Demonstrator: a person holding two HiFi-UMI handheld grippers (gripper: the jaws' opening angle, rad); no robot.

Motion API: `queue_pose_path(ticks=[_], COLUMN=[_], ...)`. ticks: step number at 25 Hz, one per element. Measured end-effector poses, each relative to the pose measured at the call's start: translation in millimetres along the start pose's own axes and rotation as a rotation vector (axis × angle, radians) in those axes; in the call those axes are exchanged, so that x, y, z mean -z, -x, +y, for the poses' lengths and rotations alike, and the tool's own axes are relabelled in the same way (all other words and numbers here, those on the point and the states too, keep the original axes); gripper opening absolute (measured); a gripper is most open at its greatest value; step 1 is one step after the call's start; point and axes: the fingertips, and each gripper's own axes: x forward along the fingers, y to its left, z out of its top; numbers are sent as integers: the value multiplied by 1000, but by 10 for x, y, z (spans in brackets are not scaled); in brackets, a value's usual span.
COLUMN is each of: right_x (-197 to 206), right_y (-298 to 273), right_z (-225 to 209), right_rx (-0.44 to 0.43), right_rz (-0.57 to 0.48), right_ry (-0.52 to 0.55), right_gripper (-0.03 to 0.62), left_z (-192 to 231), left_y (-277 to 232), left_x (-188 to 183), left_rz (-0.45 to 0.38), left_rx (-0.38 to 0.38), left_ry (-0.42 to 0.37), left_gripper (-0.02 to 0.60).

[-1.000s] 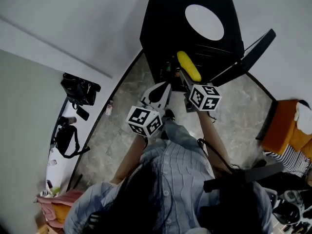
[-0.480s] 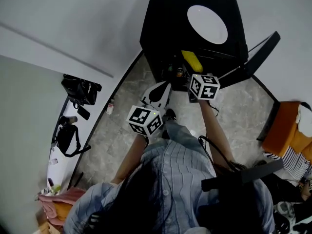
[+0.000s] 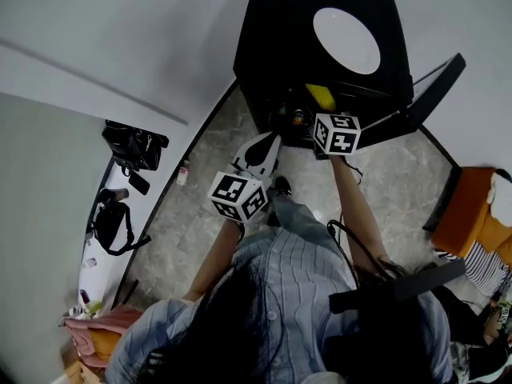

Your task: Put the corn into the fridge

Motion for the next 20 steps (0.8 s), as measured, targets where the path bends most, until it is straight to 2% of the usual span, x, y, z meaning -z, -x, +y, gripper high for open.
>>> queue_pose_path(ticks=[6,13,20], right_x=[-3,-66,-114], right_y=[-95,-244,-341], right_z=[-10,-64,-62], right_rx=[16,23,-29], right_rz=[4,13,18], right_ry=[132,146,158], right_gripper=[264,264,264], left_z=[50,50,57], left_y=[-9,25,66], left_x=[8,10,34], left_rz=[-2,-1,3], left_rx=[-13,-18,-24], left_ry=[5,6,5], left_gripper=[6,6,6])
